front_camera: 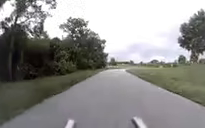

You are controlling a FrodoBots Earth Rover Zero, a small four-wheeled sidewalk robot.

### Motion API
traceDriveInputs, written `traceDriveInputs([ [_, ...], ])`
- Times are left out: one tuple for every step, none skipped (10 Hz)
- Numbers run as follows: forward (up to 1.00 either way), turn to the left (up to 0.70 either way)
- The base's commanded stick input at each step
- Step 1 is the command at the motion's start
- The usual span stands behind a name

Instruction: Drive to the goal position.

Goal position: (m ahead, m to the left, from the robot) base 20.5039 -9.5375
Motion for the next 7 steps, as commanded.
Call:
traceDriveInputs([
  [0.70, 0.00],
  [0.70, 0.00],
  [0.70, -0.01],
  [0.70, -0.03],
  [0.70, -0.35],
  [0.70, -0.35],
  [0.70, -0.28],
])
